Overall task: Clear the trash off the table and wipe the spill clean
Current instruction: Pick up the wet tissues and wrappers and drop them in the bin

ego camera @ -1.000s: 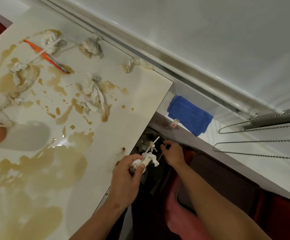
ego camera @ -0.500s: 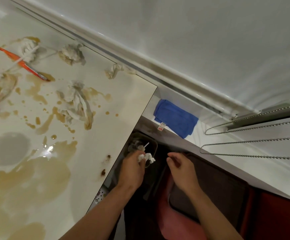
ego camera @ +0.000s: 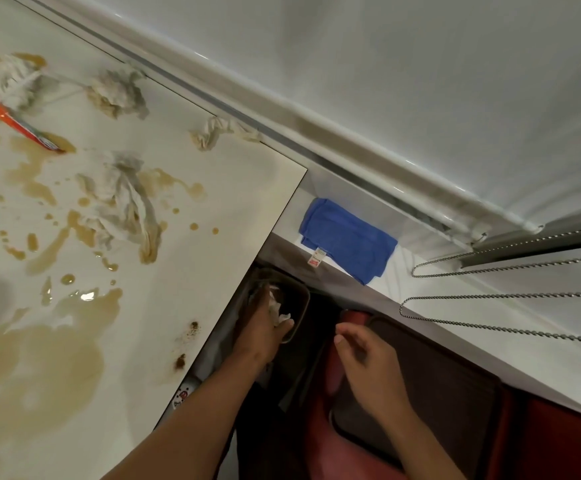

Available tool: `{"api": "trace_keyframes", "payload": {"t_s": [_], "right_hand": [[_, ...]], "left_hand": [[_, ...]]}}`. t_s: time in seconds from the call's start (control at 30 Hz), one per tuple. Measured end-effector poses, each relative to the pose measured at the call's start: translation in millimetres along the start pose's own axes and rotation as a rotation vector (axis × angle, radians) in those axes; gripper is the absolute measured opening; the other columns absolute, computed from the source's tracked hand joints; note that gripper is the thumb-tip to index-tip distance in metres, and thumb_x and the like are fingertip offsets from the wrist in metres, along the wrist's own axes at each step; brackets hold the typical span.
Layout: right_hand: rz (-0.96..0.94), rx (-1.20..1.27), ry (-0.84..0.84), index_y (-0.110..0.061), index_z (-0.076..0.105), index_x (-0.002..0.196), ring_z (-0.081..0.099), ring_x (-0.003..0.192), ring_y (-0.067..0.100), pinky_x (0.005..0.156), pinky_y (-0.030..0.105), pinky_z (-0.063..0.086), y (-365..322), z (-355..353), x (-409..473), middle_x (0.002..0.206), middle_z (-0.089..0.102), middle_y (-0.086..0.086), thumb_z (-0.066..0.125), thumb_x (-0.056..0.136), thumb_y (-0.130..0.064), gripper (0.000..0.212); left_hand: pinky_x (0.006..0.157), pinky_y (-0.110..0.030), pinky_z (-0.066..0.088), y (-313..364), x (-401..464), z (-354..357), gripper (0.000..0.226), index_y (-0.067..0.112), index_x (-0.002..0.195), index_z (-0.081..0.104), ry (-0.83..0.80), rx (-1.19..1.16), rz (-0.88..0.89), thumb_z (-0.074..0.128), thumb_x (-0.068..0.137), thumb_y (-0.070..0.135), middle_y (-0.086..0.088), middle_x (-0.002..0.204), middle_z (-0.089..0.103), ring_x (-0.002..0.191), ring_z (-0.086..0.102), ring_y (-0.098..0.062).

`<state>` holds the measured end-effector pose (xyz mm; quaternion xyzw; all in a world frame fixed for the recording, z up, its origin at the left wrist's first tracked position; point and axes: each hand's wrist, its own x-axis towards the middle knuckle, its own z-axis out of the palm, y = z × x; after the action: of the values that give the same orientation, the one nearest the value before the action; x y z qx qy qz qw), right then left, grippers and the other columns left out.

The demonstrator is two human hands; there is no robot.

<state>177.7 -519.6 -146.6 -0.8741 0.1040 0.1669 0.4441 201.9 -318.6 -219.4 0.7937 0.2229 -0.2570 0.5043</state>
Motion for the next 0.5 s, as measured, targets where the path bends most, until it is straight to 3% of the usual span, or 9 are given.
{"api": "trace_keyframes", "payload": {"t_s": [0.1,0.23,0.4,0.5], "right_hand": [[0.003,0.008,-0.024,-0.025,0.076,0.108,0.07,0.099,-0.003,0.09,0.017,0.053,-5,2,-2,0.103,0.074,-0.021,0.073,0.094,-0.017,0.017],[-0.027,0.004,-0.058,-0.028,0.076,0.111,0.07,0.098,-0.003,0.089,0.02,0.055,-27,2,-2,0.103,0.074,-0.022,0.072,0.095,-0.019,0.019],[-0.106,0.006,-0.1,-0.034,0.073,0.114,0.066,0.102,-0.007,0.088,0.012,0.052,-76,-8,-2,0.105,0.073,-0.023,0.069,0.097,-0.025,0.02],[-0.174,-0.001,-0.141,-0.036,0.071,0.116,0.064,0.103,-0.01,0.086,0.009,0.05,-114,-15,-2,0.106,0.071,-0.026,0.067,0.098,-0.028,0.02]], "left_hand": [[0.113,-0.027,0.037,-6,-7,-6,0.067,0.021,0.153,0.041,0.024,0.052,-0.015,0.072,0.093,0.023,0.003,0.149,0.05,0.137,0.049,-0.017],[0.109,-0.033,0.047,-2,-37,-17,0.058,0.027,0.146,0.05,-0.007,0.112,0.025,0.07,0.092,0.032,0.004,0.142,0.06,0.128,0.058,-0.015],[0.097,-0.021,0.052,34,-91,-60,0.06,0.034,0.144,0.051,-0.122,0.15,0.189,0.067,0.089,0.047,0.014,0.134,0.062,0.11,0.065,-0.001],[0.087,-0.009,0.044,63,-126,-102,0.058,0.037,0.145,0.049,-0.057,0.242,0.246,0.066,0.091,0.05,0.019,0.132,0.06,0.1,0.063,0.004]]}}
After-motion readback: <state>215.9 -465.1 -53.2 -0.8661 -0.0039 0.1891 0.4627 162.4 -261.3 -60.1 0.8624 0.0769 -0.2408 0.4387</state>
